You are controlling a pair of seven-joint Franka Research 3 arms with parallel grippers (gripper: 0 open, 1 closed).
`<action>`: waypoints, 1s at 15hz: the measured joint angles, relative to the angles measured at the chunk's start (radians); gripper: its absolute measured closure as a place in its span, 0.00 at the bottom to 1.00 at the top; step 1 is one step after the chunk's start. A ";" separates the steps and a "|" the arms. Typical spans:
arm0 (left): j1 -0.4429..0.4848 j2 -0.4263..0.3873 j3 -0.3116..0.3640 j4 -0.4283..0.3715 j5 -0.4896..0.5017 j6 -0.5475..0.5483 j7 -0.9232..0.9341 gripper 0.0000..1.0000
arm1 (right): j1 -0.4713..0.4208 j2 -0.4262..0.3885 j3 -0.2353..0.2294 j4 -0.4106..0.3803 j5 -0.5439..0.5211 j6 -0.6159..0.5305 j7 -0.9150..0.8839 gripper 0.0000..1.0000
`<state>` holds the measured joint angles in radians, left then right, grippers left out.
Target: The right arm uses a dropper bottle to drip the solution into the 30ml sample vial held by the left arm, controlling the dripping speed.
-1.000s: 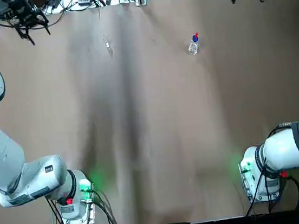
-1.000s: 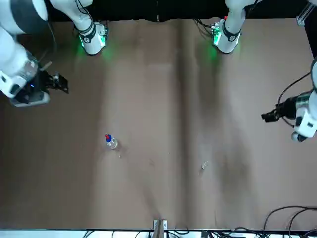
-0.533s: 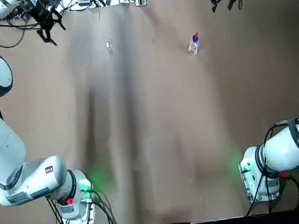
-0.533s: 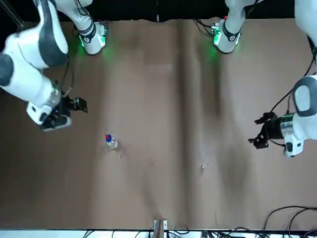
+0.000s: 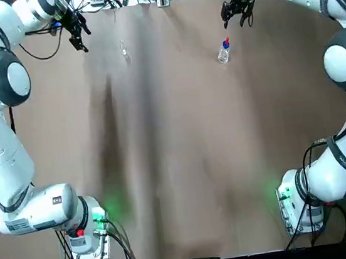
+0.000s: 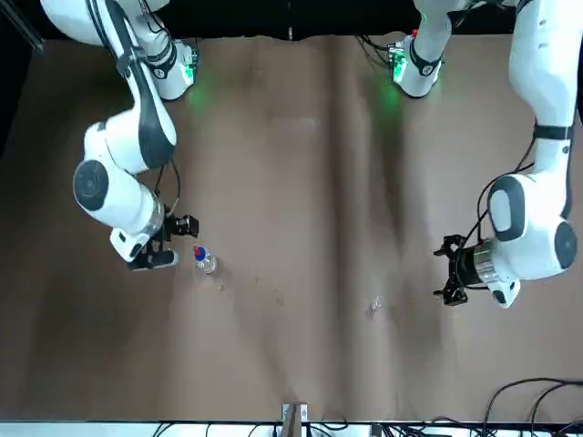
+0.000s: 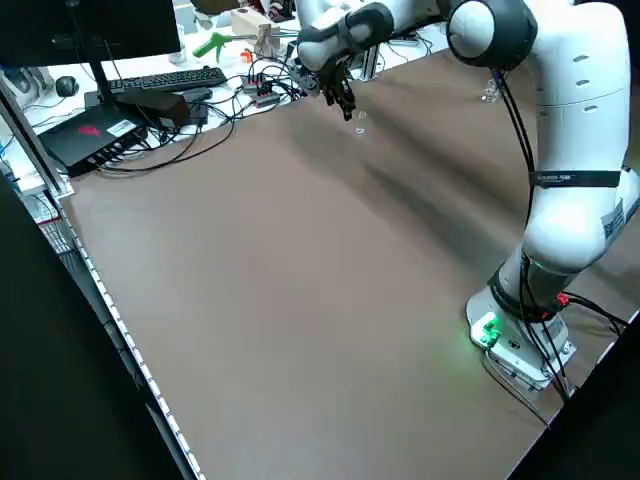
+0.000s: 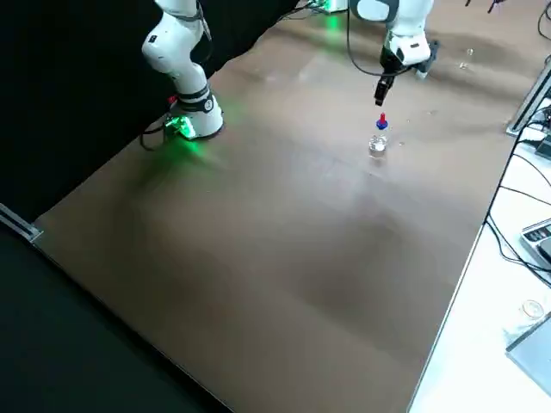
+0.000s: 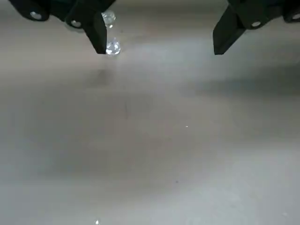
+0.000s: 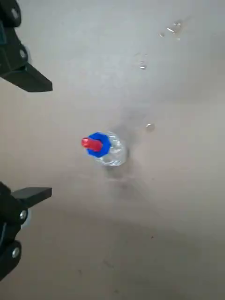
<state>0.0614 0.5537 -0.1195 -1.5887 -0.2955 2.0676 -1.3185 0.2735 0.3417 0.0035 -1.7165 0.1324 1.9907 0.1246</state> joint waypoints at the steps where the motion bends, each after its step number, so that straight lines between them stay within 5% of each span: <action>1: -0.004 0.043 -0.008 0.007 -0.022 0.047 -0.014 0.00 | 0.001 0.037 -0.001 0.009 0.000 0.041 0.006 0.14; 6: -0.035 0.144 -0.014 0.039 -0.046 0.105 -0.014 0.00 | 0.015 0.092 -0.001 0.020 0.000 0.093 0.008 0.23; 8: -0.056 0.164 -0.016 0.044 -0.047 0.115 -0.025 0.00 | 0.016 0.096 -0.001 0.020 0.000 0.093 0.010 0.37; 15: -0.145 0.217 -0.017 0.045 -0.049 0.223 -0.103 0.00 | 0.016 0.116 -0.005 0.020 0.000 0.093 0.013 0.49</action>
<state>-0.0831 0.7708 -0.1365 -1.5433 -0.3450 2.2910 -1.4218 0.2891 0.4575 -0.0014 -1.6963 0.1328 2.0833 0.1375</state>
